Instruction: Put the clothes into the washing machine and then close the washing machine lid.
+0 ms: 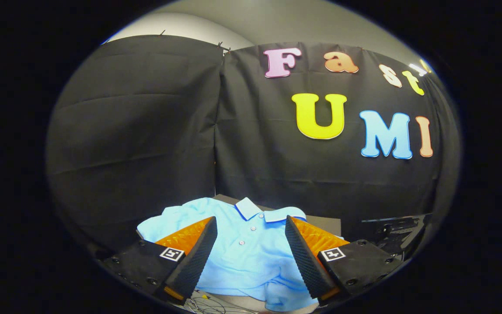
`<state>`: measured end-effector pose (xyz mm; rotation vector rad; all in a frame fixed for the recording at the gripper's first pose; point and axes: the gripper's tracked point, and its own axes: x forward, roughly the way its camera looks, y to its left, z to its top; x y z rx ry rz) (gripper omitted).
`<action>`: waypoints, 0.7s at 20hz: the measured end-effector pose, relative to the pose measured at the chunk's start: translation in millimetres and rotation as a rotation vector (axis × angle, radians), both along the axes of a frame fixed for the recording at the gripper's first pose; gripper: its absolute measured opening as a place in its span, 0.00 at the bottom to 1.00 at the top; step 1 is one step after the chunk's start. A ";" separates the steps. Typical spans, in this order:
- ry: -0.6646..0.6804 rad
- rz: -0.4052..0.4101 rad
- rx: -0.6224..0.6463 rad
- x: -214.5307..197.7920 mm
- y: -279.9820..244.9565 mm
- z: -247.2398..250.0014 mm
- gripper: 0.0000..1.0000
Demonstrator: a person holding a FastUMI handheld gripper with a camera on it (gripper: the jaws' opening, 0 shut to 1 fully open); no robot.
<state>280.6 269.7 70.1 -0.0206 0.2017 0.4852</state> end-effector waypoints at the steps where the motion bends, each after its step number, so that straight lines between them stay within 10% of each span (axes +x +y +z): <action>1: 0.022 0.005 -0.002 6.0 6.6 -3.9 0.98; 14: 0.279 0.038 -0.141 45.5 42.6 -66.6 0.98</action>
